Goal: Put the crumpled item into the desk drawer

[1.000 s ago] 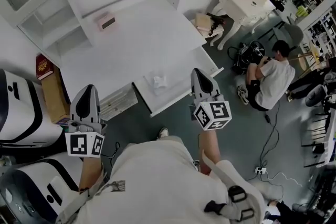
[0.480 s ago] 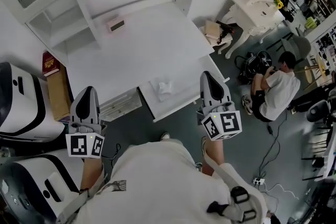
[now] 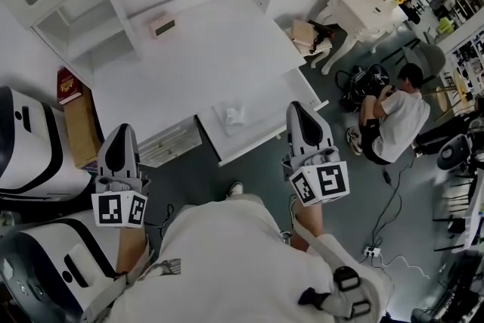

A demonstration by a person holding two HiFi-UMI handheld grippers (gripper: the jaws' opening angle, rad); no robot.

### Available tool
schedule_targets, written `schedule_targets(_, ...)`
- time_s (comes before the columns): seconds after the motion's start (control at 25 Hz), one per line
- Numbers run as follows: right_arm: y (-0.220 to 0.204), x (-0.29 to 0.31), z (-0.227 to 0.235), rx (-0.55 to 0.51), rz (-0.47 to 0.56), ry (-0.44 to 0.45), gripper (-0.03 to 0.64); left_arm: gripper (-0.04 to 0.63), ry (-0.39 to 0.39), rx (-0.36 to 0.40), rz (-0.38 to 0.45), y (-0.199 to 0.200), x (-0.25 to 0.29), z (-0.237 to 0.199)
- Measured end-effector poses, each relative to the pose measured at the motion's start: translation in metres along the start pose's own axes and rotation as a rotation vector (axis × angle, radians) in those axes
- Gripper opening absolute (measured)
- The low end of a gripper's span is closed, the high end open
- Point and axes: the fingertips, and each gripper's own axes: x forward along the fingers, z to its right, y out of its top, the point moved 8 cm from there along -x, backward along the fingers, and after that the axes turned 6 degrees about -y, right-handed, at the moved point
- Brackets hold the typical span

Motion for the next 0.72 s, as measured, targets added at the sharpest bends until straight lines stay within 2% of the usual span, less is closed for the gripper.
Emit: schedule_targets(0.72,0.0,-0.046,-0.031,-0.036,-0.039,0.02,0.009,0.015,-0.021,-0.047,-0.036,-0.015,-0.044,0.011)
